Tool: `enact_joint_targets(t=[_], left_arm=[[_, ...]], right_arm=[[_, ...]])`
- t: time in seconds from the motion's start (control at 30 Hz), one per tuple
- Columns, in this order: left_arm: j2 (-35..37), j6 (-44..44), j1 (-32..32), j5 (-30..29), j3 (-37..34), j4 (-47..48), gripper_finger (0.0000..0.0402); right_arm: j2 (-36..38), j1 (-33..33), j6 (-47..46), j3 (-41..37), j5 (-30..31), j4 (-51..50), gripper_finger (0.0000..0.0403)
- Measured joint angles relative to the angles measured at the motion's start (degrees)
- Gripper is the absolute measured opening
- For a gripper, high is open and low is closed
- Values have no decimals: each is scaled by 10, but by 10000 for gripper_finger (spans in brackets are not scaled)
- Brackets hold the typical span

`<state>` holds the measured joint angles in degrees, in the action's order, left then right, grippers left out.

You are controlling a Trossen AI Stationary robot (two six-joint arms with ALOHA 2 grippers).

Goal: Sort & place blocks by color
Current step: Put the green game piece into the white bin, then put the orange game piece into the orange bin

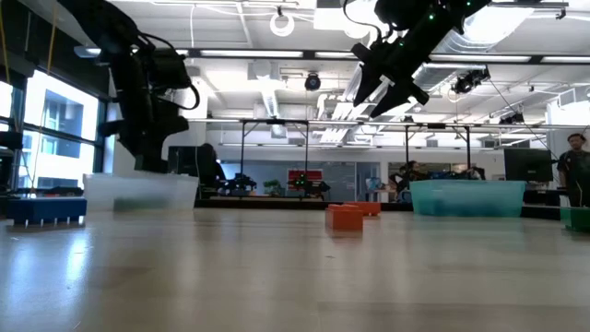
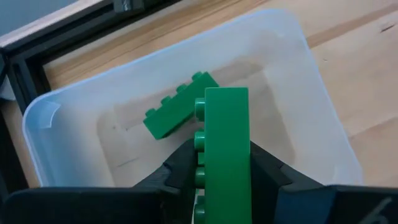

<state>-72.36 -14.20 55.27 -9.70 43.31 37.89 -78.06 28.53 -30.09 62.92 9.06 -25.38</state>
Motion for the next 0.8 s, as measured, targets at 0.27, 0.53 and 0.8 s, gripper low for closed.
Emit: enact_joint_targets(t=[0.27, 0.53, 0.8], left_arm=[[0, 29, 0, 1, 0, -15, 95], [0, 65, 0, 26, 0, -19, 122], [0, 64, 0, 31, 0, -19, 176]], right_arm=[[0, 0, 1, 0, 0, 0, 220], [0, 0, 23, 0, 0, 0, 220], [0, 0, 52, 0, 38, 1, 220]])
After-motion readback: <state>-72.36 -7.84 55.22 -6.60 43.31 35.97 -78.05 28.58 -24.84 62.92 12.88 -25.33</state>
